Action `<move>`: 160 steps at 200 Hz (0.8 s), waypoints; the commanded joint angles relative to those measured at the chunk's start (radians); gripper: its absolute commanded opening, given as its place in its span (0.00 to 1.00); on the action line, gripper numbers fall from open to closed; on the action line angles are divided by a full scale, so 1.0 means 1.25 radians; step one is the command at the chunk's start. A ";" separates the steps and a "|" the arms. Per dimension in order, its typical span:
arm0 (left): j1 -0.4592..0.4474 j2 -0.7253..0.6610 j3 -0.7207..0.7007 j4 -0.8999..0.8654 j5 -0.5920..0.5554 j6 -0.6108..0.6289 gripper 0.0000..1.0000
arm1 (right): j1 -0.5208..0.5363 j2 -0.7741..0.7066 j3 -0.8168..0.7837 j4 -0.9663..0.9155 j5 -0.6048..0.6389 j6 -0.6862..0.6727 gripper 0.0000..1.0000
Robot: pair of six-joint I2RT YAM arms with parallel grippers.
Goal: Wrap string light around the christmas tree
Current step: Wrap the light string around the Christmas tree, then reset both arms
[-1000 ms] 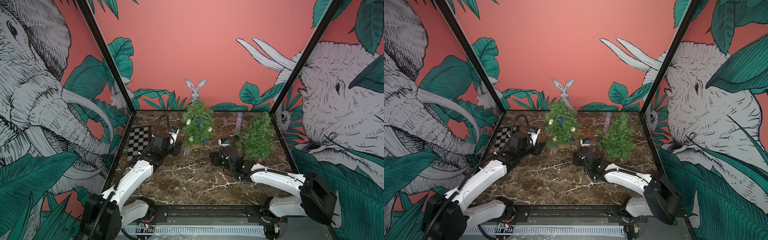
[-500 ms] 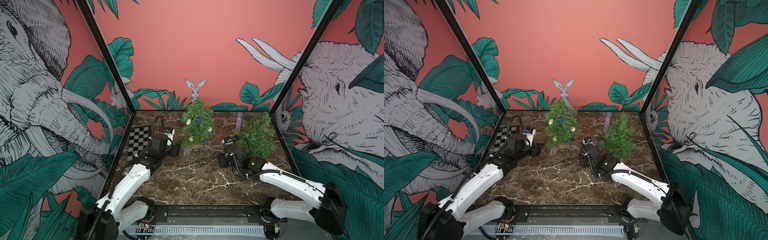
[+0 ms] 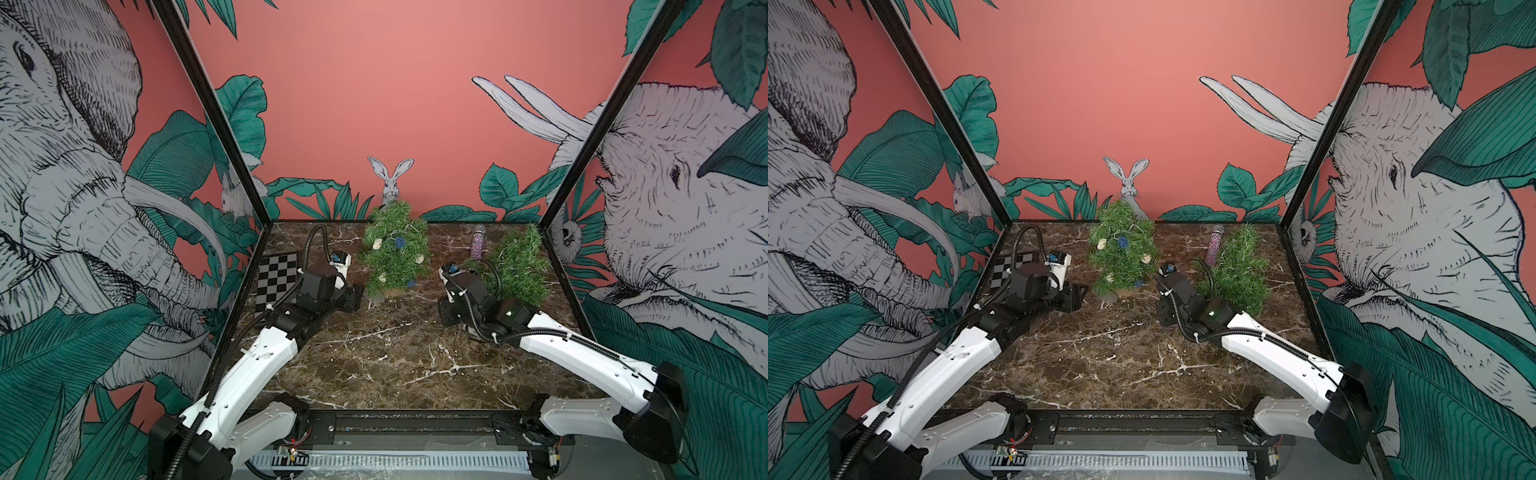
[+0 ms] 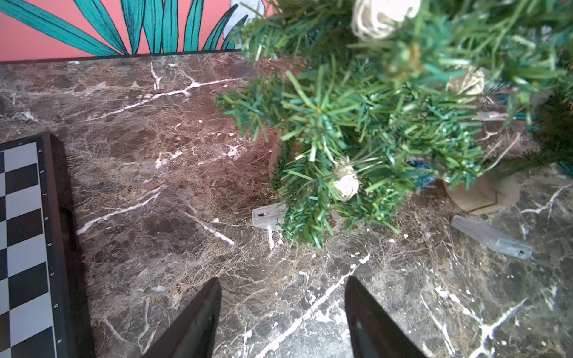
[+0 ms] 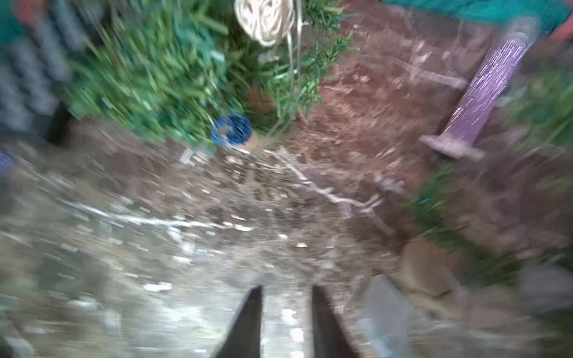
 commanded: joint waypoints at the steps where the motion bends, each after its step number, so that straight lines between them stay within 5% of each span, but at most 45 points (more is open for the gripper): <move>1: -0.013 -0.041 -0.010 -0.012 -0.052 0.015 0.65 | -0.002 -0.084 0.029 -0.053 0.051 -0.035 0.09; 41: -0.013 -0.063 0.023 -0.050 -0.098 0.051 0.65 | 0.001 -0.138 0.233 -0.322 0.082 -0.037 0.11; 74: -0.013 -0.058 0.023 -0.023 -0.095 0.046 0.66 | 0.004 -0.224 0.316 -0.339 0.057 -0.029 0.15; 137: -0.013 0.021 0.064 0.015 -0.032 0.026 0.65 | -0.056 0.094 0.945 -0.471 0.170 -0.211 0.24; 160: -0.013 0.019 0.081 0.005 -0.049 0.040 0.65 | -0.209 0.205 1.165 -0.519 0.212 -0.229 0.25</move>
